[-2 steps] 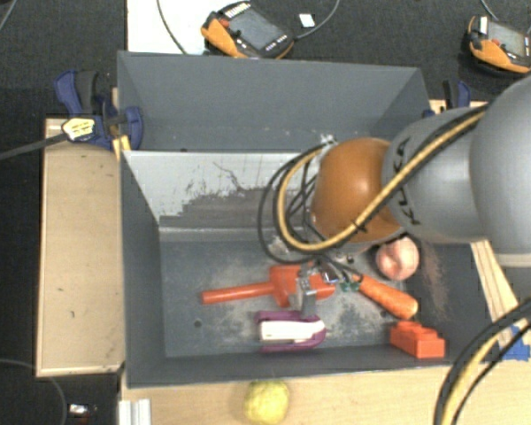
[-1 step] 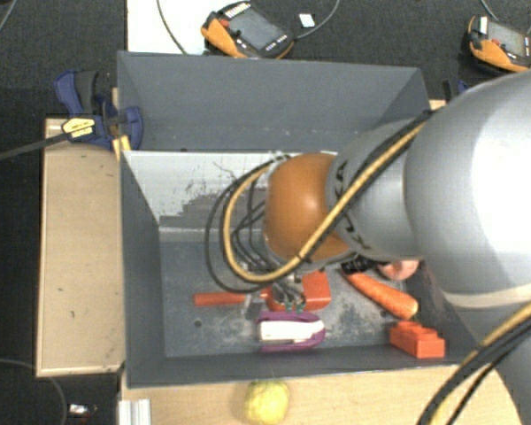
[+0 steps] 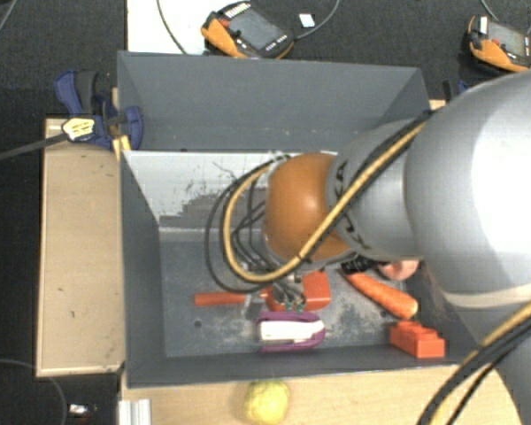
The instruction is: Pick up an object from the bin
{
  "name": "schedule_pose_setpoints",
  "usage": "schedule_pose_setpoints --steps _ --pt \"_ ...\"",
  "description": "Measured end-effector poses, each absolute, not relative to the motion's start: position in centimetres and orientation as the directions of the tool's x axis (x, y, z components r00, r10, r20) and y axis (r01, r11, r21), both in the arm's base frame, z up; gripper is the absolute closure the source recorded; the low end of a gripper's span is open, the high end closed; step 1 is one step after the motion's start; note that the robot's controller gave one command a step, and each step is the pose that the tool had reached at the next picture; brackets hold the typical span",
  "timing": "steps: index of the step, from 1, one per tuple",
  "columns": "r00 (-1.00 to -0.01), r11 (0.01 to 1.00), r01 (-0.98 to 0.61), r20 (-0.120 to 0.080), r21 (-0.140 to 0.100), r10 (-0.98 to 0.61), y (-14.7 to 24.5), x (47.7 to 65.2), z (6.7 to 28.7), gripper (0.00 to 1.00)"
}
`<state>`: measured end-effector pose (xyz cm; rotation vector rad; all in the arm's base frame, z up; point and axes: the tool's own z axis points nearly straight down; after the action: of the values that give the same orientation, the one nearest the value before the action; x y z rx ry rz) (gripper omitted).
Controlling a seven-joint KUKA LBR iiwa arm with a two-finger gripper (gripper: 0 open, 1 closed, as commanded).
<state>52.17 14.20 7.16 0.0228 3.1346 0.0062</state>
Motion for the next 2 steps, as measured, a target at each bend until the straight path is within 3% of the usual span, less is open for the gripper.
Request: schedule_pose_setpoints --steps 1,2 --pt "-1.0 1.0 0.014 -0.008 0.004 0.014 14.2 52.2 7.2 1.0" --pt "-1.0 1.0 0.013 0.002 0.001 0.013 14.1 51.9 9.6 1.0"
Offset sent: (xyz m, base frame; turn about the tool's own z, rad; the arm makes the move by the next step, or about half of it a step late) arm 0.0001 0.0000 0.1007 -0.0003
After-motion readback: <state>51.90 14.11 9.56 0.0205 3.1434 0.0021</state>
